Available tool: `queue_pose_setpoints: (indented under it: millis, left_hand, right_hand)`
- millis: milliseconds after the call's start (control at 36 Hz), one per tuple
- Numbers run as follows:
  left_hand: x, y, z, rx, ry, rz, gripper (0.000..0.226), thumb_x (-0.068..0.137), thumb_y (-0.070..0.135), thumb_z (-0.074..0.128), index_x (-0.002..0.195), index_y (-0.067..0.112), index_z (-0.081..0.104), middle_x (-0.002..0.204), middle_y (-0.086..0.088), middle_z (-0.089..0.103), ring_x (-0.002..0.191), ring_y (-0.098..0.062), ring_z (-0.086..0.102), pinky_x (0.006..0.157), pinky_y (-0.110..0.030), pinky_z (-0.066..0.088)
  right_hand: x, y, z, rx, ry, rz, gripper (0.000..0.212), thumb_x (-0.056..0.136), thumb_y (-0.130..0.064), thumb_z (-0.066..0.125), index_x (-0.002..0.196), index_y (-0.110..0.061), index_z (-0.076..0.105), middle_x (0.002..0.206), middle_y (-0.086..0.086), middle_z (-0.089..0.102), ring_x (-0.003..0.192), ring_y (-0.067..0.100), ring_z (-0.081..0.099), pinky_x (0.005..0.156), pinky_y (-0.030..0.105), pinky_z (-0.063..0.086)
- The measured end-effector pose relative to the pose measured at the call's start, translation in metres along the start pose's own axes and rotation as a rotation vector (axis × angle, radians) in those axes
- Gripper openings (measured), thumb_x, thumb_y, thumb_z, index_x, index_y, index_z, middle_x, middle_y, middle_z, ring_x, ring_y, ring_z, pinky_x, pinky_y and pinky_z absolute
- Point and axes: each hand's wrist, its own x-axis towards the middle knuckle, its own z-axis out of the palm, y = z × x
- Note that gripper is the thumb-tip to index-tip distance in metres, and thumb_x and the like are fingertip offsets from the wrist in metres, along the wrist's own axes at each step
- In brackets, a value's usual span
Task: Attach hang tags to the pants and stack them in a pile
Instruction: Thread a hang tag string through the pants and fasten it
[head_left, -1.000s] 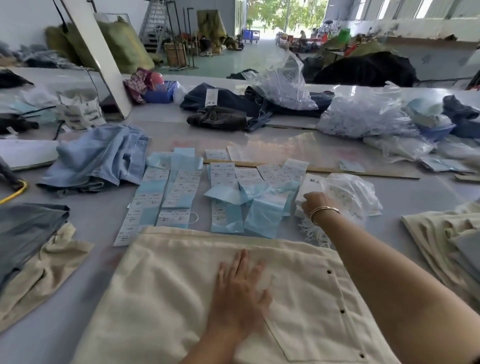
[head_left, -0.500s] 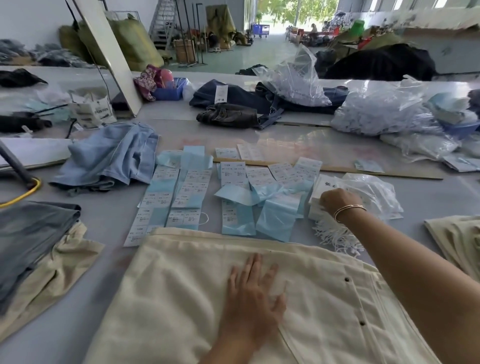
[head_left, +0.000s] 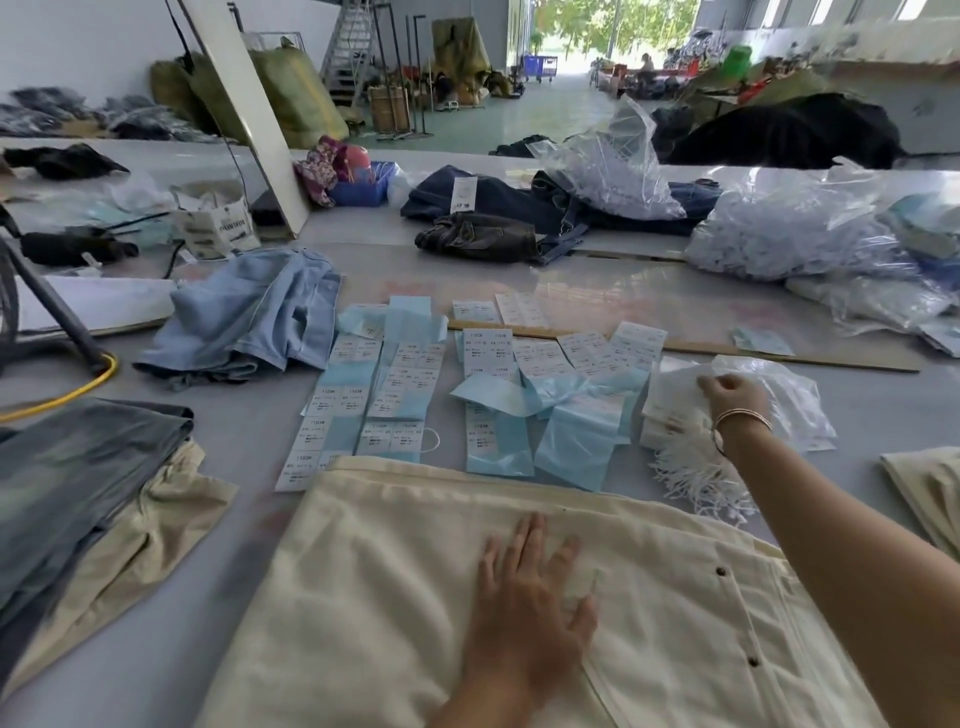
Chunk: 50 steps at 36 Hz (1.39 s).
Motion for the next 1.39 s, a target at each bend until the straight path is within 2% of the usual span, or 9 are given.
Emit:
queue_pose_setpoints:
  millis: [83,167,417,528,639,750,861,1000,1389]
  left_hand:
    - [0.0,-0.003,0.002,-0.014,-0.032,-0.012,0.057,0.081,0.064,0.039,0.128,0.038,0.059,0.146,0.002,0.047,0.138,-0.012,0.038,0.116,-0.04,0.014]
    - [0.004,-0.015,0.004,-0.189,-0.102,-0.004,0.068,0.084,0.069,0.013,0.133,0.039,0.05,0.156,0.013,0.028,0.145,0.0,0.013,0.116,-0.03,-0.001]
    - [0.009,-0.037,-0.017,-1.591,0.014,-0.569,0.048,0.093,0.044,0.043,0.107,0.005,0.068,0.105,-0.012,0.072,0.099,-0.021,0.068,0.083,-0.03,0.052]
    - [0.014,-0.048,-0.022,-1.295,-0.041,-0.571,0.018,0.096,0.012,0.052,0.088,0.006,0.068,0.087,-0.013,0.074,0.079,-0.027,0.065,0.075,-0.041,0.052]
    - [0.035,-0.053,-0.037,-0.935,0.125,-0.478,0.024,0.087,0.027,0.052,0.075,0.009,0.063,0.071,-0.007,0.065,0.067,-0.016,0.055,0.064,-0.031,0.042]
    - [0.067,-0.065,-0.049,-0.484,0.243,-0.119,0.037,0.081,0.023,0.042,0.087,-0.001,0.07,0.113,-0.014,0.066,0.104,-0.026,0.059,0.092,-0.036,0.046]
    - [0.073,-0.076,-0.025,-0.089,-0.067,0.025,0.05,0.084,0.026,0.034,0.12,0.008,0.065,0.138,-0.005,0.055,0.135,-0.022,0.042,0.114,-0.041,0.026]
    - [0.067,-0.079,-0.013,-0.039,0.086,0.033,0.03,0.071,0.028,0.04,0.079,0.017,0.067,0.075,0.003,0.065,0.075,-0.021,0.063,0.074,-0.034,0.05]
    - [0.07,-0.078,-0.015,0.012,0.093,0.035,0.035,0.071,0.031,0.042,0.081,0.018,0.073,0.074,0.004,0.068,0.071,-0.019,0.063,0.065,-0.032,0.051]
  right_hand:
    - [-0.03,-0.016,-0.006,0.451,0.086,0.1,0.016,0.088,-0.024,0.064,0.091,-0.008,0.067,0.083,0.01,0.061,0.081,0.024,0.056,0.066,0.031,0.05]
    - [-0.094,-0.035,-0.007,0.355,0.063,-0.207,0.014,0.086,-0.018,0.069,0.088,-0.004,0.068,0.078,0.007,0.062,0.065,0.013,0.052,0.055,0.004,0.039]
    - [-0.25,-0.003,-0.005,-0.284,-0.337,-1.316,0.032,0.045,-0.017,0.091,0.063,-0.023,0.066,0.089,-0.011,0.073,0.091,0.01,0.07,0.076,0.026,0.056]
    - [-0.254,0.007,-0.004,-0.346,-0.532,-1.389,0.022,0.056,-0.031,0.086,0.067,-0.028,0.068,0.091,-0.018,0.071,0.097,0.004,0.067,0.083,0.022,0.053]
    - [-0.24,-0.002,-0.006,-0.14,-0.741,-1.188,0.029,0.086,-0.05,0.059,0.081,-0.024,0.073,0.095,-0.01,0.072,0.095,0.008,0.067,0.084,0.023,0.052]
    - [-0.203,-0.039,0.008,0.035,-0.548,-0.794,0.014,0.088,-0.025,0.066,0.087,-0.014,0.074,0.085,-0.004,0.072,0.072,0.004,0.064,0.071,0.026,0.053]
    - [-0.164,-0.076,0.041,-0.113,-0.483,-0.72,0.013,0.089,-0.014,0.065,0.098,-0.01,0.074,0.094,0.002,0.072,0.074,0.007,0.062,0.081,0.024,0.053]
    - [-0.141,-0.091,0.094,-0.629,-0.694,-0.879,0.028,0.097,-0.023,0.051,0.118,-0.017,0.067,0.121,0.006,0.064,0.106,0.022,0.061,0.093,0.032,0.047]
    - [-0.137,-0.076,0.139,-1.027,-0.786,-1.081,0.036,0.101,-0.036,0.037,0.119,-0.019,0.063,0.115,0.008,0.057,0.109,0.025,0.056,0.081,0.033,0.047]
